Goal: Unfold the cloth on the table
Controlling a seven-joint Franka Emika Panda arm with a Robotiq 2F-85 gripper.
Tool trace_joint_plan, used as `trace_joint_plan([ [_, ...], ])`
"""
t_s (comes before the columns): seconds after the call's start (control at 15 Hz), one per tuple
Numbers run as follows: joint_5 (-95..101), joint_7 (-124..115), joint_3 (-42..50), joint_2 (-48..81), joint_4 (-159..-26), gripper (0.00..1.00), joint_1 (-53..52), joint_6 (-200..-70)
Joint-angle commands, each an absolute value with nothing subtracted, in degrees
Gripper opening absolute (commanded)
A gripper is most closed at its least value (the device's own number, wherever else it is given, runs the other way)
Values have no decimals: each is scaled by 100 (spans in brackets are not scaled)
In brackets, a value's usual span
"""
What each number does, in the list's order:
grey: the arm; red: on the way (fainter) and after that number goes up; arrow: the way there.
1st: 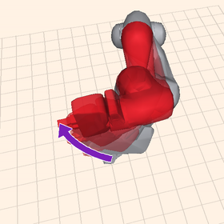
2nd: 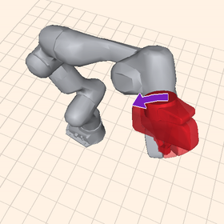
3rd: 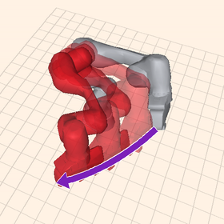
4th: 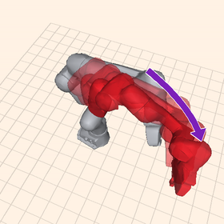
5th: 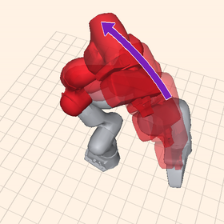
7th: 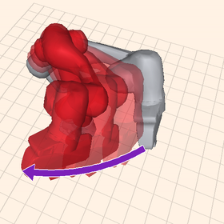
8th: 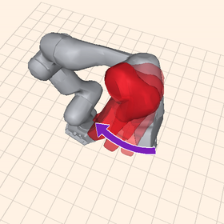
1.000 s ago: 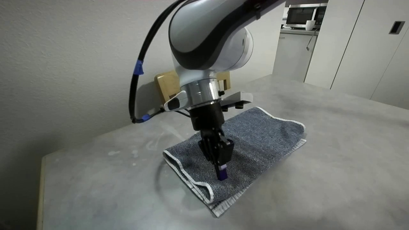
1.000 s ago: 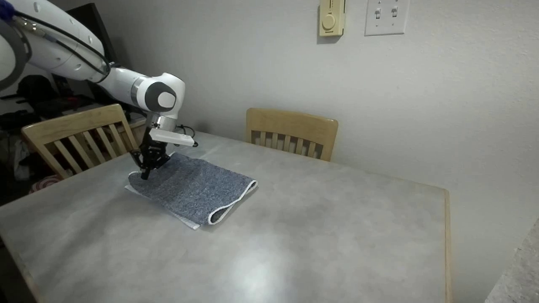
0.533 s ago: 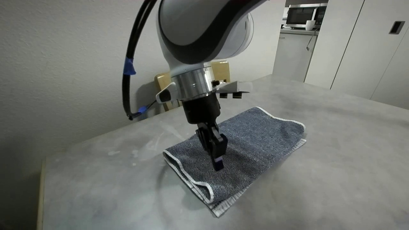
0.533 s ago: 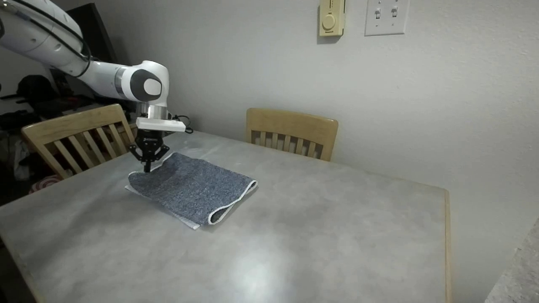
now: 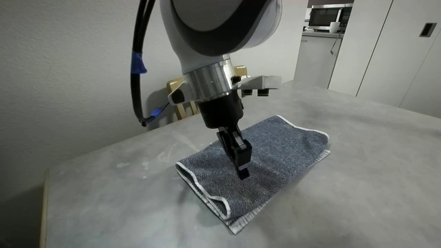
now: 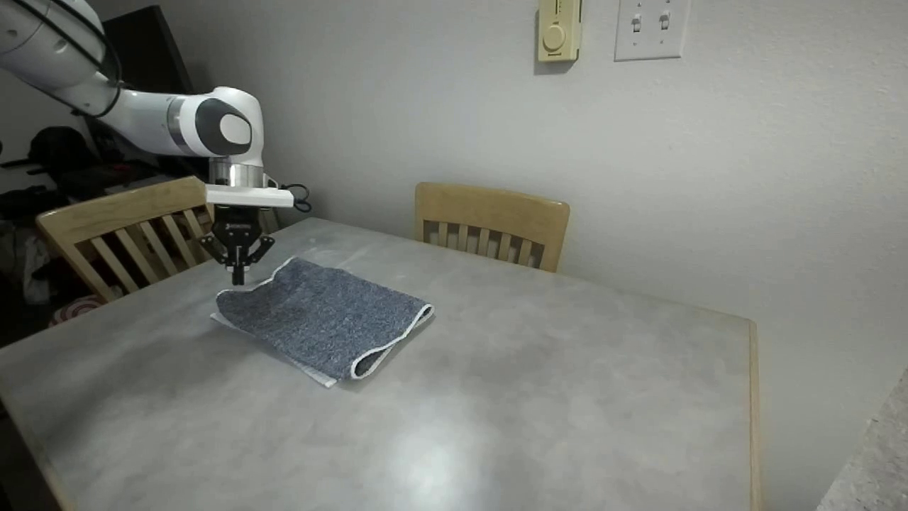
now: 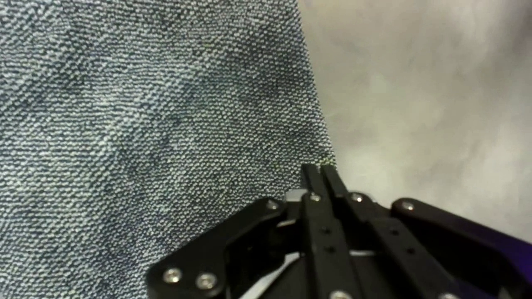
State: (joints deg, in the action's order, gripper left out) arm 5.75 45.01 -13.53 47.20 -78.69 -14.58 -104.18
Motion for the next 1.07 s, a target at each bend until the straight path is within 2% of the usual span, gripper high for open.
trace_joint_plan([
  [0.0,593,4225,-1391,4428,-8327,37,-1415,-10560],
  [0.07,621,4333,-1411,4693,-7923,19,-1439,-10391],
  [0.2,621,4278,-1420,4690,-7961,34,-1439,-10392],
  [0.27,621,4275,-1420,4690,-7969,37,-1439,-10392],
  [1.0,621,4270,-1421,4689,-7976,37,-1438,-10393],
])
